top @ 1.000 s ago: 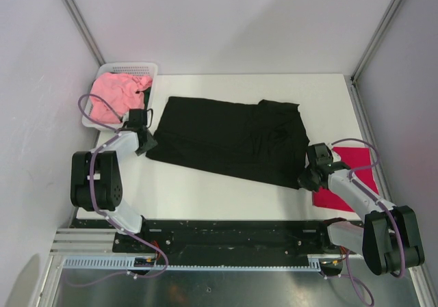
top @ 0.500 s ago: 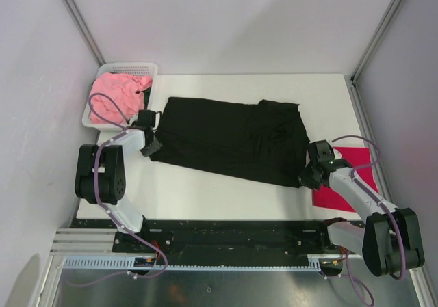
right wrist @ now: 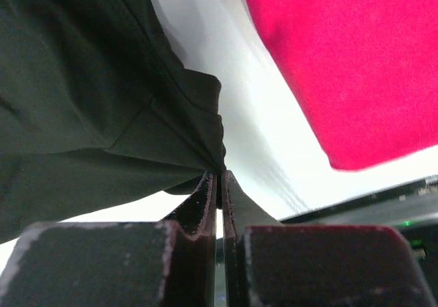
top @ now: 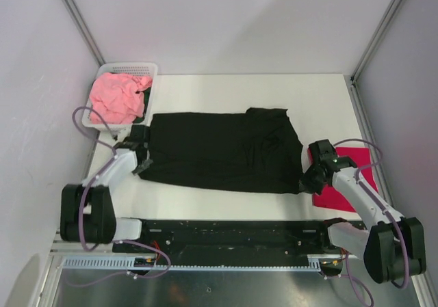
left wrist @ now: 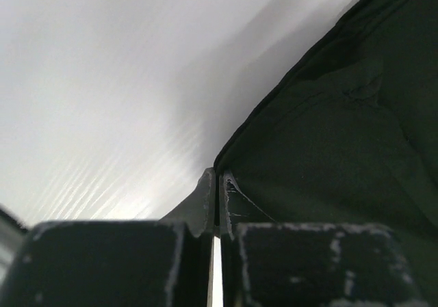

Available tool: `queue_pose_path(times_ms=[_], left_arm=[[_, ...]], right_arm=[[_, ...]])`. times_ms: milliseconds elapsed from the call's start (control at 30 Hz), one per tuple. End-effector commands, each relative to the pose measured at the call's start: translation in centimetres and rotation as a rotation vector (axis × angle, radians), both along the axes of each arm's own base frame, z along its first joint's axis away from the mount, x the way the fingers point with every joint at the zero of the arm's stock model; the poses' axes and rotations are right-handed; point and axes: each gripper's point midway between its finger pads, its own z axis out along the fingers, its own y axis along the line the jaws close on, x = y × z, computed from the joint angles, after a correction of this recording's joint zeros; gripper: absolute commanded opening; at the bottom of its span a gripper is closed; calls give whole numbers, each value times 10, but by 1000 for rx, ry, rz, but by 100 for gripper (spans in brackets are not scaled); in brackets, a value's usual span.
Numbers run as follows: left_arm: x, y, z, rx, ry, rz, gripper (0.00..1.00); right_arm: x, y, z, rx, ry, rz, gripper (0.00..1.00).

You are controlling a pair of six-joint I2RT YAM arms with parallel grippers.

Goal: Fold and stack the t-shirts
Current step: Fold the flattened tshirt in 1/3 of the way

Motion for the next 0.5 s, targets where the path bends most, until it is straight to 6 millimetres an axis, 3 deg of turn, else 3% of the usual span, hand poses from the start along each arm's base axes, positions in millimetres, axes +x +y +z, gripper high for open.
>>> queue_pose_path(times_ms=[0, 167, 233, 333, 467], left_arm=[[-55, 23, 12, 87, 22, 140, 0], [-75, 14, 33, 8, -67, 223, 0], [-80, 14, 38, 2, -71, 255, 6], [-87, 15, 40, -2, -59, 298, 20], [-95, 12, 40, -34, -34, 341, 58]], right_arm=[[-24, 3, 22, 48, 55, -68, 0], [-51, 5, 31, 84, 113, -97, 0], [-58, 6, 33, 93, 130, -101, 0], [-65, 7, 33, 102, 154, -99, 7], [-70, 10, 36, 114, 173, -72, 35]])
